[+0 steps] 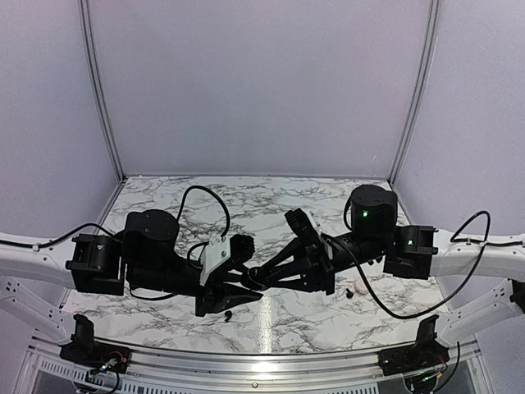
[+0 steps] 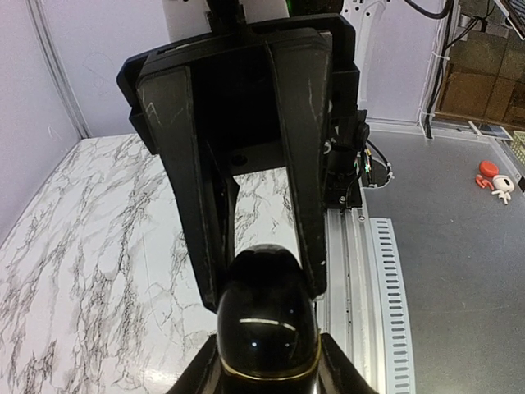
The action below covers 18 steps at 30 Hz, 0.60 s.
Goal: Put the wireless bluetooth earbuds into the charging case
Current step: Pass from the right arm to the left
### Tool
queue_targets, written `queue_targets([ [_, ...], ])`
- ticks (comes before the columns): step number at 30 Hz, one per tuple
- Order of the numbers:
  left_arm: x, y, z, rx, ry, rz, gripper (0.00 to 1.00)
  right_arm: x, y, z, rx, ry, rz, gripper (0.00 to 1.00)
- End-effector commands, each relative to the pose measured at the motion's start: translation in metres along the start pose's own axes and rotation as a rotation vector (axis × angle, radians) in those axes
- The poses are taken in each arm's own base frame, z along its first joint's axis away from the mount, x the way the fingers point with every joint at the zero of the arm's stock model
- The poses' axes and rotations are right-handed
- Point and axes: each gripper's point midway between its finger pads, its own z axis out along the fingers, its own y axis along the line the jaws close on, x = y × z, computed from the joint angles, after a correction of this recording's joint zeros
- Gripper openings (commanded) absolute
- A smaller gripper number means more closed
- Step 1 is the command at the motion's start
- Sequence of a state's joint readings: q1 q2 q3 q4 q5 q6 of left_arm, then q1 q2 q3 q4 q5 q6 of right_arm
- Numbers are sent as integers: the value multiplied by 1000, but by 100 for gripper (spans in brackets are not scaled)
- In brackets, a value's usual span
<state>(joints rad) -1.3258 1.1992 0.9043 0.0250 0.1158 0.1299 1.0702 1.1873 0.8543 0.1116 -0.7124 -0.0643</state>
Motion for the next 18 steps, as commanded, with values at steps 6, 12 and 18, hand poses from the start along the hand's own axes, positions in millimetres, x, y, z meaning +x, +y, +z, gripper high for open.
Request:
queue_targets([
  [6,-22,3,1,-1,-54,7,24,-10,-4,0,12,-20,-31,2],
  [12,-20,5,0,-11,-56,11,17,-8,-4,-1,18,-16,-23,2],
  [18,-25,7,-3,-26,-76,15,36,-7,-4,0,15,-15,-17,3],
])
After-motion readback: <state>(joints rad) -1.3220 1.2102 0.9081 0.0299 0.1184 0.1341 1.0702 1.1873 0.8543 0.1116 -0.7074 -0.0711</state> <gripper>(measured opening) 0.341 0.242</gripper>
